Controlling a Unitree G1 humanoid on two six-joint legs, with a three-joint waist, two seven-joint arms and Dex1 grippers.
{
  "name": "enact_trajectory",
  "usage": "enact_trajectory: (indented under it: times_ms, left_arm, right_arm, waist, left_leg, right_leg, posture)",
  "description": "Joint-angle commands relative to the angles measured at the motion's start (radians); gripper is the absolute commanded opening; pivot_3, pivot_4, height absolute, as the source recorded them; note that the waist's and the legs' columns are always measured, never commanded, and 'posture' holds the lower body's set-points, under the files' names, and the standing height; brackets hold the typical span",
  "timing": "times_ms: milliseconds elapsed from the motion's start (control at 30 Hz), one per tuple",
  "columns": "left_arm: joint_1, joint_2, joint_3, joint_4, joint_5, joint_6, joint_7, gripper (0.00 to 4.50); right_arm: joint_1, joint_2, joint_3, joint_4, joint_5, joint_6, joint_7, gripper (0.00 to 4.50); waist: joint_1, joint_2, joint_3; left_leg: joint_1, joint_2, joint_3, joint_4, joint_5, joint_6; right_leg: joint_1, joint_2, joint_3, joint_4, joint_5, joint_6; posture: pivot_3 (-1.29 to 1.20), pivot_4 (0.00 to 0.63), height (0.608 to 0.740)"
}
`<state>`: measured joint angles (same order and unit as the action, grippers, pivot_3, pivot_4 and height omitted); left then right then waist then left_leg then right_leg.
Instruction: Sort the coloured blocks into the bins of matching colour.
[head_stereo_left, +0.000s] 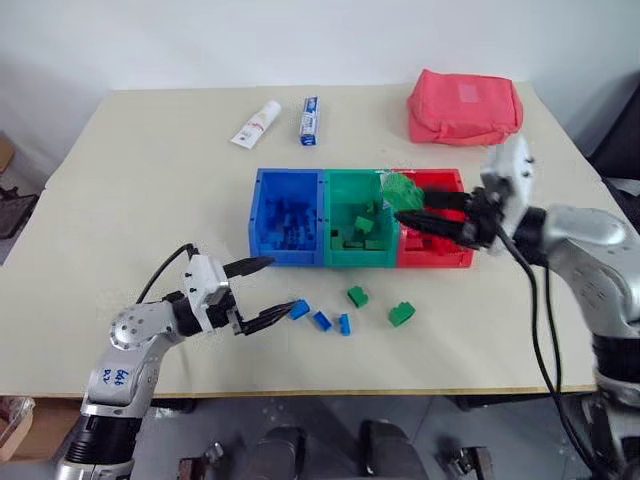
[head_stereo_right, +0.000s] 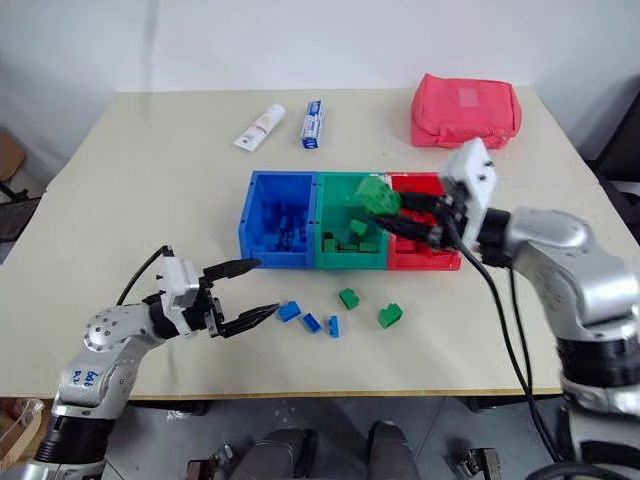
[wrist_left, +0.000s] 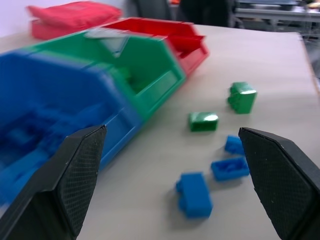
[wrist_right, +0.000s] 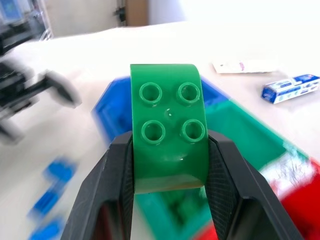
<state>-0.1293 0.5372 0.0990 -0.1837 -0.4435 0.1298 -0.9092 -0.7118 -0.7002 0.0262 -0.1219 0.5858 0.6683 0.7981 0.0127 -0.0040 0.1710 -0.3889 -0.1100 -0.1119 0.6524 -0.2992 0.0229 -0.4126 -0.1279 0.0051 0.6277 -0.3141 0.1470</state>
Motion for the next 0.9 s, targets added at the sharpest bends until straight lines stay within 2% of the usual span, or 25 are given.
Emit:
enact_trajectory:
  times_ms: [33, 200, 300, 467, 567, 600, 667, 767, 900]
  left_arm:
    - [0.024, 0.027, 0.051, -0.030, -0.020, -0.009, 0.001, 4.50]
    - [0.049, 0.037, 0.060, -0.060, -0.021, -0.004, 0.000, 4.50]
    - [0.065, 0.069, 0.039, -0.102, -0.045, 0.047, -0.040, 4.50]
    - [0.028, 0.081, 0.020, -0.093, -0.030, 0.040, -0.059, 4.50]
    - [-0.028, 0.078, -0.054, -0.065, -0.006, 0.039, -0.110, 4.50]
    - [-0.046, 0.090, -0.081, -0.056, -0.005, 0.050, -0.141, 4.50]
    - [-0.086, 0.085, -0.114, -0.024, 0.002, 0.051, -0.162, 4.50]
    - [-0.150, 0.055, -0.159, 0.029, 0.025, 0.019, -0.184, 4.50]
    - [-0.191, 0.035, -0.195, 0.093, 0.059, -0.048, -0.219, 4.50]
  right_arm:
    - [-0.088, 0.056, 0.040, 0.122, -0.098, -0.010, -0.056, 1.85]
    - [-0.134, 0.111, 0.076, 0.242, -0.185, -0.073, -0.029, 3.46]
    - [-0.066, 0.065, 0.038, 0.198, -0.175, -0.146, 0.075, 4.48]
    - [0.128, -0.042, -0.096, 0.083, -0.115, -0.223, 0.199, 4.48]
    - [0.376, -0.136, -0.218, -0.008, -0.089, -0.302, 0.315, 4.48]
    - [0.464, -0.167, -0.253, -0.018, -0.111, -0.382, 0.366, 4.48]
    - [0.598, -0.202, -0.317, -0.006, -0.152, -0.468, 0.386, 4.48]
    - [0.777, -0.230, -0.411, 0.028, -0.171, -0.541, 0.431, 4.48]
    - [0.847, -0.207, -0.424, -0.021, -0.157, -0.540, 0.404, 4.48]
  waist:
    - [0.002, 0.000, 0.000]
    - [0.004, 0.000, 0.000]
    - [0.003, 0.000, 0.000]
    - [0.012, 0.000, 0.000]
    - [0.022, 0.000, 0.000]
    - [0.021, 0.000, 0.000]
    - [0.017, 0.000, 0.000]
    - [0.010, 0.000, 0.000]
    - [-0.009, 0.001, 0.000]
  left_leg:
    - [0.000, -0.001, 0.000, 0.000, 0.000, 0.001]
    - [-0.001, -0.001, 0.000, 0.000, 0.000, 0.001]
    - [-0.001, 0.000, 0.000, 0.000, 0.000, 0.001]
    - [-0.001, -0.001, 0.000, 0.000, 0.000, 0.001]
    - [0.000, 0.000, 0.000, 0.001, 0.000, 0.001]
    - [0.000, 0.000, 0.000, 0.001, 0.000, 0.001]
    - [0.000, 0.000, 0.002, 0.001, 0.000, 0.001]
    - [0.003, 0.000, 0.006, 0.001, 0.000, 0.002]
    - [0.006, 0.004, 0.010, -0.001, -0.001, 0.001]
  right_leg:
    - [0.000, 0.000, 0.000, 0.000, 0.000, 0.000]
    - [0.000, 0.000, -0.002, 0.000, 0.000, 0.000]
    - [0.000, 0.000, -0.002, 0.001, 0.000, 0.000]
    - [0.001, 0.000, -0.002, 0.000, 0.000, 0.000]
    - [0.001, 0.000, -0.003, -0.001, 0.000, 0.000]
    - [0.003, 0.000, -0.003, -0.002, 0.000, 0.000]
    - [0.002, 0.001, -0.002, -0.001, 0.000, 0.001]
    - [0.002, 0.003, 0.000, -0.001, 0.000, 0.001]
    - [0.003, 0.009, 0.003, -0.001, 0.000, 0.001]
  posture:
    - [0.00, 0.150, 0.740]
    - [0.00, 0.150, 0.740]
    - [0.00, 0.150, 0.740]
    - [0.00, 0.150, 0.740]
    - [0.00, 0.150, 0.740]
    - [0.00, 0.150, 0.740]
    - [0.00, 0.150, 0.740]
    - [0.00, 0.150, 0.740]
    - [0.00, 0.150, 0.740]
